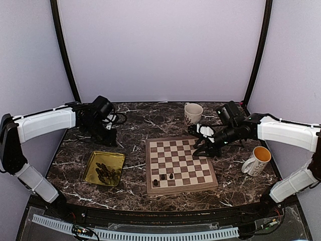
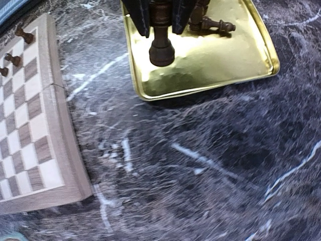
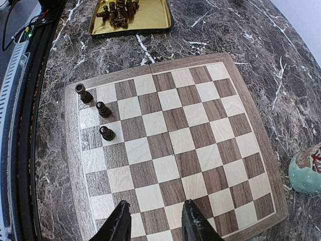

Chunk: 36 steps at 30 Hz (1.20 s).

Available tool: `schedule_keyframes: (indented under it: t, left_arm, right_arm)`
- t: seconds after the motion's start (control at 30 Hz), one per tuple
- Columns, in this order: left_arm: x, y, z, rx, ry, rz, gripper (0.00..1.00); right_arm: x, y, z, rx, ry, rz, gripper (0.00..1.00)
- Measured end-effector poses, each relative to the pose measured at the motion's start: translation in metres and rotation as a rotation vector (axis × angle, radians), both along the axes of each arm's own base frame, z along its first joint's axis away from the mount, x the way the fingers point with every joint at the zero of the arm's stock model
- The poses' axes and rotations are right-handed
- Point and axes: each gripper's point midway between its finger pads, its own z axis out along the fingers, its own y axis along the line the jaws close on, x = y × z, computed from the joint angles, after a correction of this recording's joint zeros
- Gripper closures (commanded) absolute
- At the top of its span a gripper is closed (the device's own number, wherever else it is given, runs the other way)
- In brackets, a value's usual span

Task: Set up the chess pieces on the board
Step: Place the queen at f8.

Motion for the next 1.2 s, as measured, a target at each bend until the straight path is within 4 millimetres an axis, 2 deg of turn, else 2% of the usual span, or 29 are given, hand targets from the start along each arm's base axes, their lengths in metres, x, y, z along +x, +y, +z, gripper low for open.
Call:
schedule_keyframes:
  t: [0.17, 0.3, 0.4, 0.6, 0.77, 1.0, 1.2]
  left_arm:
    - [-0.002, -0.050, 0.032, -0.094, -0.070, -0.170, 0.93]
    - [-0.015, -0.097, 0.052, -0.145, -0.109, -0.351, 0.93]
    - [-0.025, -0.133, 0.059, -0.154, -0.125, -0.480, 0.93]
    - [-0.053, -0.196, 0.042, -0.105, -0.098, -0.705, 0.93]
    - [-0.075, -0.228, 0.028, -0.056, -0.067, -0.843, 0.93]
    - [-0.097, -0.261, 0.010, -0.009, -0.033, -0.981, 0.93]
    - [-0.113, -0.273, -0.009, 0.032, 0.006, -1.059, 0.92]
  right_arm:
    - [0.003, -0.002, -0.001, -0.003, 0.002, -0.014, 0.65]
    - [0.015, -0.010, 0.000, 0.008, 0.013, -0.066, 0.65]
    - [0.027, -0.019, 0.001, 0.019, 0.026, -0.121, 0.65]
    - [0.050, -0.037, 0.001, 0.036, 0.048, -0.229, 0.64]
    - [0.063, -0.048, 0.004, 0.055, 0.049, -0.291, 0.63]
    - [0.070, -0.053, 0.007, 0.068, 0.046, -0.316, 0.63]
    - [0.069, -0.052, 0.007, 0.070, 0.047, -0.314, 0.63]
